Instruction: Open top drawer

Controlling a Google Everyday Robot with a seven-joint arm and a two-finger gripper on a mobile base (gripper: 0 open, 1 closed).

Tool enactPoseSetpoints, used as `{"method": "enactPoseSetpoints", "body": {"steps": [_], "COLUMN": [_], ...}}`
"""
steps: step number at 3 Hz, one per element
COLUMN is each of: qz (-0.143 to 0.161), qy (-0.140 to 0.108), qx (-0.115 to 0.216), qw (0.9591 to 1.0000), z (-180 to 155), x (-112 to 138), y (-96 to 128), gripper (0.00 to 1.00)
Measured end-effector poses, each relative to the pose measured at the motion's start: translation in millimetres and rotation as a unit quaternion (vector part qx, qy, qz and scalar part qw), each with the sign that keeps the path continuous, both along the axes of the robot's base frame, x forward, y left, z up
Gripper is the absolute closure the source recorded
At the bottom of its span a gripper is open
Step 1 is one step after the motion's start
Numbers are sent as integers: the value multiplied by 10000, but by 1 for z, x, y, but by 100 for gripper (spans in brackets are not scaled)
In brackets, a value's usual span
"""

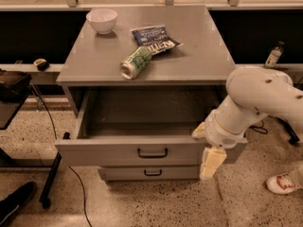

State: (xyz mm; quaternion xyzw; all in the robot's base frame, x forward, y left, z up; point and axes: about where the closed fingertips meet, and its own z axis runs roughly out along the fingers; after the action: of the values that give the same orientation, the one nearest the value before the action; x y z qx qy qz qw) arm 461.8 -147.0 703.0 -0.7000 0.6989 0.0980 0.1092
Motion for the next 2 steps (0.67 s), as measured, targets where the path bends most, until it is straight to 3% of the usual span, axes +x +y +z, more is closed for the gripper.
{"method": "enactPoseSetpoints", "body": {"steps": [1,2], "qz": [7,-40], "qy": [-129,-398], "qx": [252,284], "qw": [9996,9988], "z": [22,43], "x": [-13,-3], "y": [-7,-13], "gripper": [20,21]}}
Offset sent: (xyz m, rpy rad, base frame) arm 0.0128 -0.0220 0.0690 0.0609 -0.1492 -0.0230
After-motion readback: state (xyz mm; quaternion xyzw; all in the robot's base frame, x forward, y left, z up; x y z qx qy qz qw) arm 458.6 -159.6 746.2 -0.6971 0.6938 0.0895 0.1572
